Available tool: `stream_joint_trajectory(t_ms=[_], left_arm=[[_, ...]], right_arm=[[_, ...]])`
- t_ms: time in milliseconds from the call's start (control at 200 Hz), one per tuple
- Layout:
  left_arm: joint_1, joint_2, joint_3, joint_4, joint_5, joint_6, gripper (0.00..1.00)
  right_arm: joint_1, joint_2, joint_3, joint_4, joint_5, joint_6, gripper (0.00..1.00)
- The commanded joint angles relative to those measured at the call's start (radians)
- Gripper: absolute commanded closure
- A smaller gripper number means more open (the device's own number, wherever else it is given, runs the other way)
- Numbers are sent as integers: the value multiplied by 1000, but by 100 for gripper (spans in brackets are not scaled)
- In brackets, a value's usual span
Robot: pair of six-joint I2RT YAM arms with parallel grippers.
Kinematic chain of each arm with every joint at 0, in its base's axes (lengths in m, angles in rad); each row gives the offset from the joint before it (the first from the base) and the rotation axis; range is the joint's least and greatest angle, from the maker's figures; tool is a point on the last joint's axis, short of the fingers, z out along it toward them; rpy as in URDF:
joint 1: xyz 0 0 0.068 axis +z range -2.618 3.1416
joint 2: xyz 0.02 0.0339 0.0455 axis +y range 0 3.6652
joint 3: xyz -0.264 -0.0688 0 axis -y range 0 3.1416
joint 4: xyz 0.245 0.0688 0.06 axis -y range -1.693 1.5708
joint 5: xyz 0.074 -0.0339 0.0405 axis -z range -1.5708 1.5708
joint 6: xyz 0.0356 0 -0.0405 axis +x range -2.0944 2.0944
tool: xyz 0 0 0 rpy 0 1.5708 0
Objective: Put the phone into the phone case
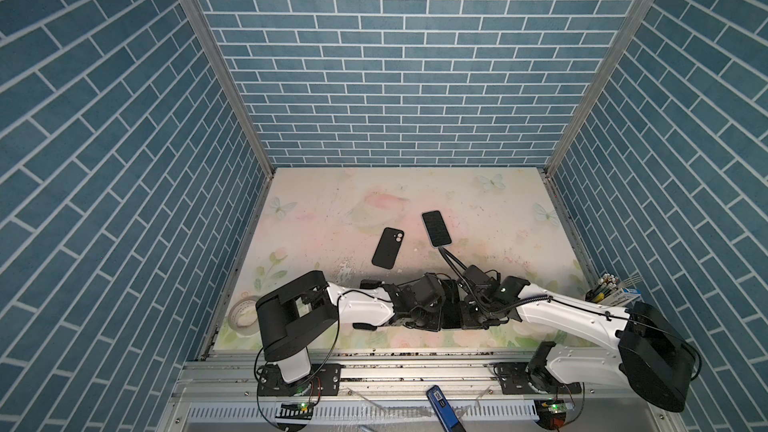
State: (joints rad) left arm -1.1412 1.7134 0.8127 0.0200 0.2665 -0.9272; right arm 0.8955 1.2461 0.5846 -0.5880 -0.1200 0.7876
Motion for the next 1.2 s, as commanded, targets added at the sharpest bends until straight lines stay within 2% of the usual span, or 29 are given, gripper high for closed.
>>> stream_joint_trajectory(t_ms=[0, 80, 110, 220, 355, 395, 465, 495, 535, 550, 675, 860, 940, 955, 990, 1195], left_arm=[[-6, 5, -33, -131, -21, 17, 76], [7, -34, -33, -162, -38, 34, 76], [11, -59, -33, -180, -49, 43, 76], [27, -187, -33, -252, -115, 91, 72], [56, -401, -30, -381, -230, 138, 56], [67, -474, -24, -430, -261, 150, 49], [86, -598, -9, -527, -333, 168, 30], [96, -651, -2, -568, -360, 174, 21], [111, -721, 8, -621, -396, 180, 3], [117, -746, 13, -640, -404, 183, 1], [160, -958, 49, -775, -499, 200, 0], [163, -1187, 126, -1008, -707, 214, 0], [163, -1251, 168, -1141, -805, 161, 1], [163, -1262, 174, -1162, -819, 151, 0], [164, -1287, 189, -1201, -836, 135, 0], [163, -1375, 201, -1317, -842, 181, 0]], right_arm=[[8, 8, -24, -21, 21, -5, 98], [8, -40, 10, -84, 66, -28, 82], [8, -61, 25, -107, 85, -37, 73], [9, -153, 63, -149, 134, -60, 48], [7, -282, 41, -90, 123, -36, 14], [5, -303, 33, -69, 113, -26, 8], [3, -313, 25, -34, 91, -14, 7], [1, -308, 26, -24, 86, -8, 7], [0, -293, 36, -21, 82, -5, 7], [0, -288, 42, -24, 87, -4, 7], [2, -228, 91, -20, 104, 27, 8], [12, -49, 165, -35, 87, 38, 11], [26, 17, 181, -7, 55, 40, 8], [28, 26, 181, -1, 56, 45, 4], [32, 43, 184, 6, 71, 65, 1], [44, 136, 246, -47, 161, 100, 1]])
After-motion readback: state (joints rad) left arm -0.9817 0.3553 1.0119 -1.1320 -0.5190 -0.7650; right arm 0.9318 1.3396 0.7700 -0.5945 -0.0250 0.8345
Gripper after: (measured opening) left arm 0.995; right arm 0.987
